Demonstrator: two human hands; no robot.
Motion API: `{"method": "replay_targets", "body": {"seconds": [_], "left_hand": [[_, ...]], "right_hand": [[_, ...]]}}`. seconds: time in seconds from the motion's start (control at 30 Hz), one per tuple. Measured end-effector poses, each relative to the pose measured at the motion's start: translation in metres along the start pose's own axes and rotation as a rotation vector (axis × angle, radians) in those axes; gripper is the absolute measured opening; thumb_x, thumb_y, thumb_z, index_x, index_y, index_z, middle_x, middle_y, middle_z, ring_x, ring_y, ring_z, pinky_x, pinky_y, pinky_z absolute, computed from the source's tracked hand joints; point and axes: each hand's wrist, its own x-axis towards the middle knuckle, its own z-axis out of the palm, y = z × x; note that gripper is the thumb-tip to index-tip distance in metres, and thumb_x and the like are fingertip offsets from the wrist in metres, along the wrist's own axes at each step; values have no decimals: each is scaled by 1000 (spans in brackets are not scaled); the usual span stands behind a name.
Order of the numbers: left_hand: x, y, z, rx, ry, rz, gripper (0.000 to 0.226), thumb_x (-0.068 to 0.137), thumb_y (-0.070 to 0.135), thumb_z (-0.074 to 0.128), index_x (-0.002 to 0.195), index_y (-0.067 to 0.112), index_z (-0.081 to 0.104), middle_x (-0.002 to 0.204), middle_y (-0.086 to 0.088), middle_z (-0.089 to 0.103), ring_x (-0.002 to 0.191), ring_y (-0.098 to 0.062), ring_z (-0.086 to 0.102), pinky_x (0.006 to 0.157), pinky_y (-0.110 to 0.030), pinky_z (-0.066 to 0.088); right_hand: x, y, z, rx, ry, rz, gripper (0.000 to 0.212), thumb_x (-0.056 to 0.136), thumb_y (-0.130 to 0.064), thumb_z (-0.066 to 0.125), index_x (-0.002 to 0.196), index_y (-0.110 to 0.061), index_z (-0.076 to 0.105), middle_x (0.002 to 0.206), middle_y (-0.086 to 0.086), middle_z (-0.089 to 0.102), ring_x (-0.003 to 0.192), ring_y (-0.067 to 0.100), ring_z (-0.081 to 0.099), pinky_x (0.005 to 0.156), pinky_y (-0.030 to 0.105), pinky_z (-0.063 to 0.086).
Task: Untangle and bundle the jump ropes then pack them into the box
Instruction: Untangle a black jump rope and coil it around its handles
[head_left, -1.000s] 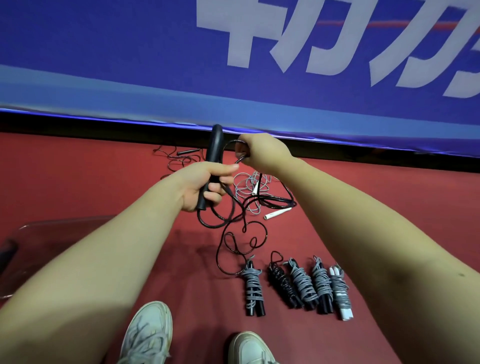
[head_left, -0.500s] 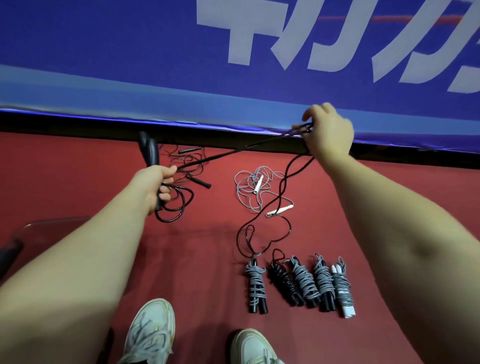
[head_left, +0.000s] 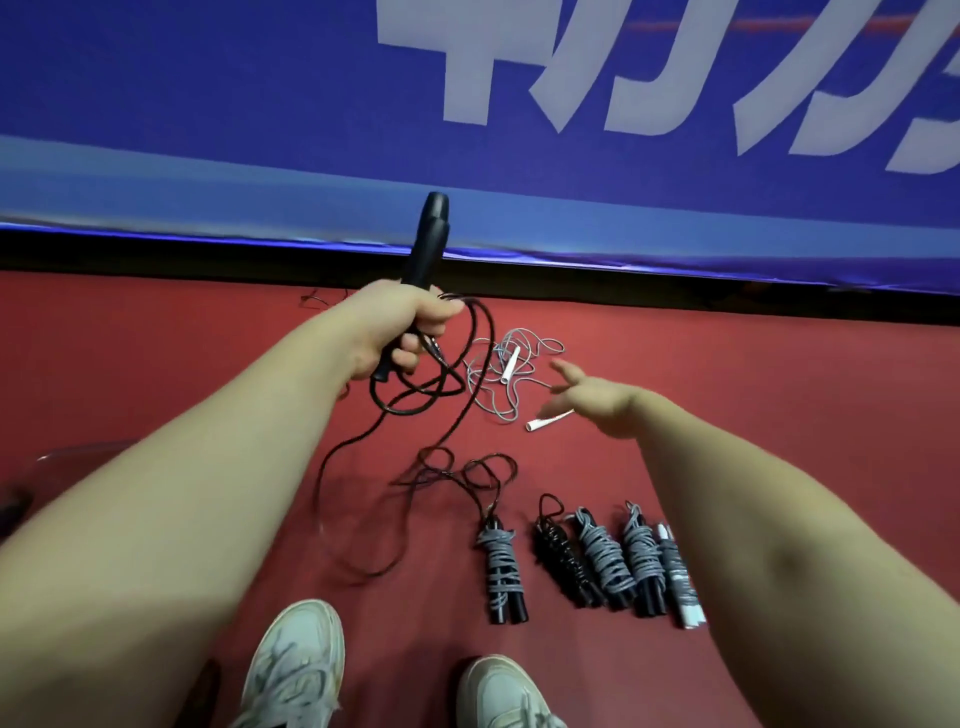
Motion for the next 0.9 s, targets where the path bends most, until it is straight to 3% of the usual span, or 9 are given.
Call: {"method": "replay_targets", "body": {"seconds": [0.1,0.2,0.33,0.5,0.63,0.7,0.77,0.83,0.9], "left_hand": [[-4,19,12,72,-84,22,31,90,9,58,73,22,35,50,7,35,36,-3,22,32,-14,17],[-10,35,19,87,-140,50,33,90,11,57,72,24,33,53,7,30,40,-4,18,36,-16,13],[-20,57,14,28,-143,120,33,93,12,53,69,23,33,50,9,32,39,-3,19,40,-17,11],[-26,62,5,74,1,122,33,93,13,55,67,20,37,53,6,39,35,-4,24,35,-14,17],[-25,58,-3,88,257,167,24,91,14,58,74,18,41,62,1,42,36,-6,27,35,-13,20],[-22,55,-12,78,401,207,24,91,13,58,76,19,41,63,0,43,40,-7,26,36,-14,21],[-20,50,-22,8,494,245,24,91,13,58,76,19,40,63,0,42,36,-6,27,36,-13,21],[-18,44,-27,-106,530,235,22,91,13,58,80,18,40,63,0,42,30,-3,27,36,-12,21],[-18,36,-28,-89,492,182,19,91,13,59,82,17,43,65,0,44,29,-2,27,34,-11,21]], "right_hand": [[-3,-22,45,96,-210,-162,94,82,-10,68,151,-26,6,155,1,20,142,14,18,109,28,16],[0,-57,78,162,-240,-343,80,82,-5,67,147,-20,24,146,-1,37,136,11,30,111,26,23],[-6,-68,84,195,-315,-281,60,65,-13,55,125,-19,53,119,-2,59,104,5,53,82,21,35],[-21,-62,47,531,-401,-326,36,66,-20,49,96,-20,70,99,3,72,104,17,58,70,20,40],[-47,-62,8,588,-504,-291,55,81,-56,41,108,-11,58,58,-1,50,56,17,50,63,27,48],[-44,-58,-3,230,-304,-300,43,86,-46,53,109,-10,60,63,-2,47,56,12,40,65,26,43],[-22,-56,-13,-263,88,-247,30,91,-29,60,112,-8,62,88,7,64,73,18,53,71,30,44],[-3,-51,-17,-679,356,-53,32,96,-31,48,120,-13,59,109,11,63,95,27,57,82,32,46],[2,-55,-11,-762,494,-13,37,99,-33,37,127,-14,53,119,14,57,109,33,53,90,36,45]]}}
